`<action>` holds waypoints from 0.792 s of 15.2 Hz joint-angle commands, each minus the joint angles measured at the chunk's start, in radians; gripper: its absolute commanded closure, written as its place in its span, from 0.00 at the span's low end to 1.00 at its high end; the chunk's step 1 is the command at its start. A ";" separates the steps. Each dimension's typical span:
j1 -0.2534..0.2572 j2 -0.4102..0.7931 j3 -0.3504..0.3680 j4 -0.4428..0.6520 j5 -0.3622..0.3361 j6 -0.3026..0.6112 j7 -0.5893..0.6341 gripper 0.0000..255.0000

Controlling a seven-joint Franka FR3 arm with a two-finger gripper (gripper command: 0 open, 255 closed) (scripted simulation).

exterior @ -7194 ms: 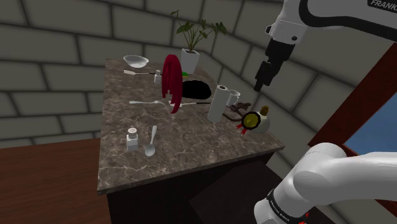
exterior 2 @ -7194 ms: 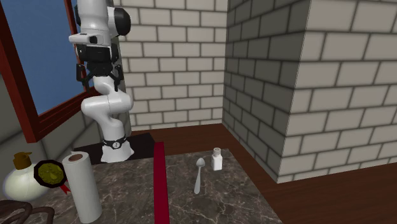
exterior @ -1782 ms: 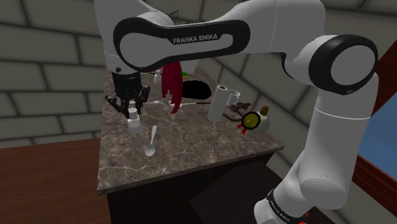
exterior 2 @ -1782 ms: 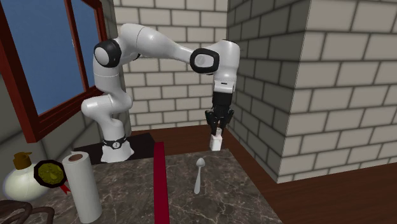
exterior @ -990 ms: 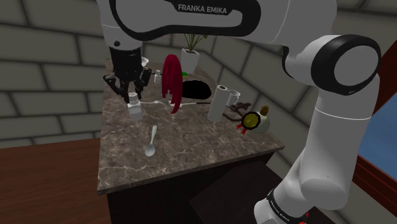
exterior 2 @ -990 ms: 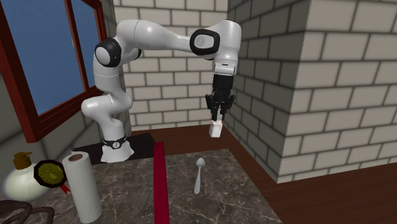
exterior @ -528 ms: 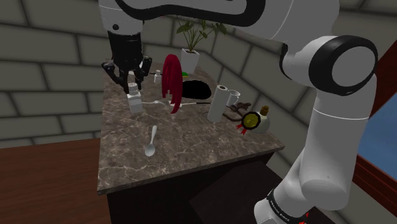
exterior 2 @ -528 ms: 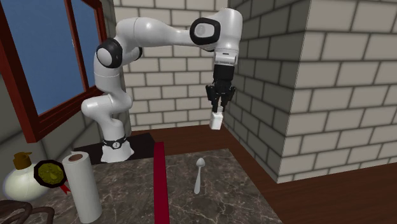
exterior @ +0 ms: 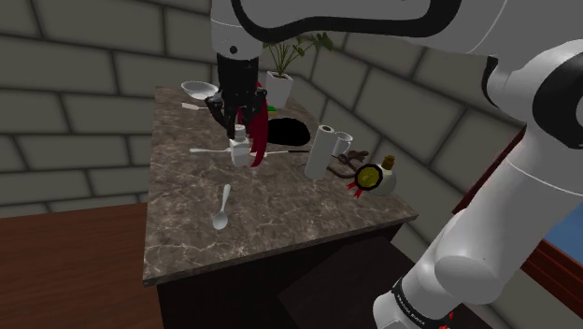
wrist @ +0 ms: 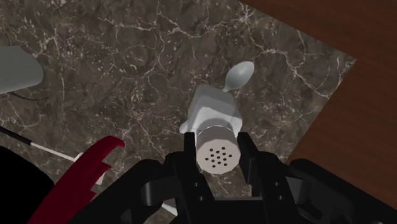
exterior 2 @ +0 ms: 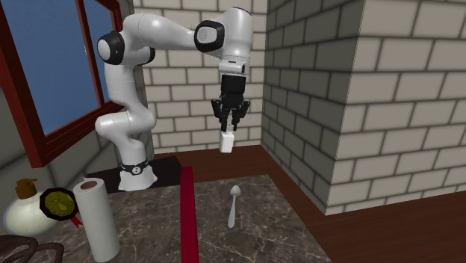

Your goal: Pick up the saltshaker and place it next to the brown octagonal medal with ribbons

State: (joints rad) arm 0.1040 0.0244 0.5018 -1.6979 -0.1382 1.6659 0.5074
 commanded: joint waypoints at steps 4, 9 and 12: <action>-0.050 -0.197 -0.065 -0.207 0.080 0.046 -0.130 1.00; -0.071 -0.364 -0.149 -0.374 0.120 0.064 -0.254 1.00; -0.080 -0.454 -0.203 -0.459 0.126 0.067 -0.325 1.00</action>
State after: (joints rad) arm 0.0268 -0.4019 0.3159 -2.1299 -0.0140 1.7311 0.2062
